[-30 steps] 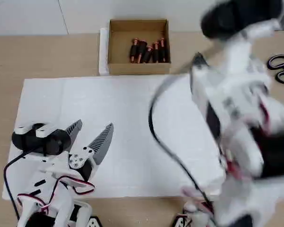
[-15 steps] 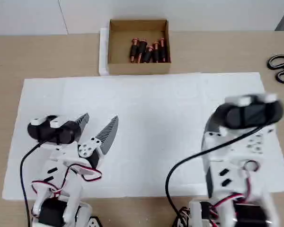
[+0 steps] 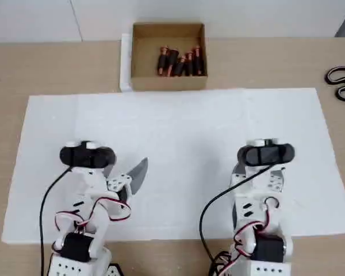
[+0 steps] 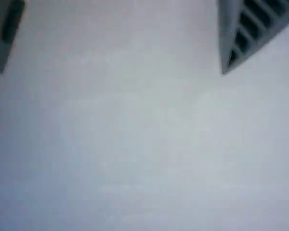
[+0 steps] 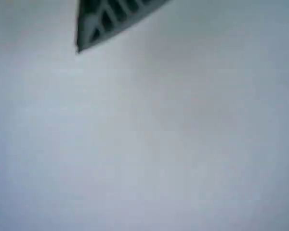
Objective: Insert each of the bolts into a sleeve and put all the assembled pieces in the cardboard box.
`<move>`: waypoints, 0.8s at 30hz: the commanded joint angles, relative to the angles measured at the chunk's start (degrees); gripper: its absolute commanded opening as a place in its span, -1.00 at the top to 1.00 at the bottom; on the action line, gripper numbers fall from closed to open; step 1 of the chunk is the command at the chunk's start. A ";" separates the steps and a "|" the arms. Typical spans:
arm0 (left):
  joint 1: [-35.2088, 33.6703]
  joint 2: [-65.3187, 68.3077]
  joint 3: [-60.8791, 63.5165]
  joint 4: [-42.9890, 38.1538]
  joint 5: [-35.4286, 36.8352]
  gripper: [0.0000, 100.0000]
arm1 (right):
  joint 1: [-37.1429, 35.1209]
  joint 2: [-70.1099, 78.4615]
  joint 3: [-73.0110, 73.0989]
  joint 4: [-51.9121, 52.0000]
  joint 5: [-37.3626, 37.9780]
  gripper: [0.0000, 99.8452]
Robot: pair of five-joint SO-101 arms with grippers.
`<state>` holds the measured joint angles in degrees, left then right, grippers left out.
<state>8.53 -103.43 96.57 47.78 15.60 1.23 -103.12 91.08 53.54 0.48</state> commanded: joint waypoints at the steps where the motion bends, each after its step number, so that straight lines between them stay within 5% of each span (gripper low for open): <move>1: -0.18 -0.53 -0.13 -1.05 -0.09 0.46 | 0.13 -0.92 3.60 -1.45 0.44 0.48; 24: -0.09 -0.62 -0.13 3.96 0.00 0.46 | 0.22 -0.75 5.36 -1.01 0.62 0.49</move>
<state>8.53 -103.43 96.57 51.47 15.60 1.23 -103.12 96.00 53.45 0.48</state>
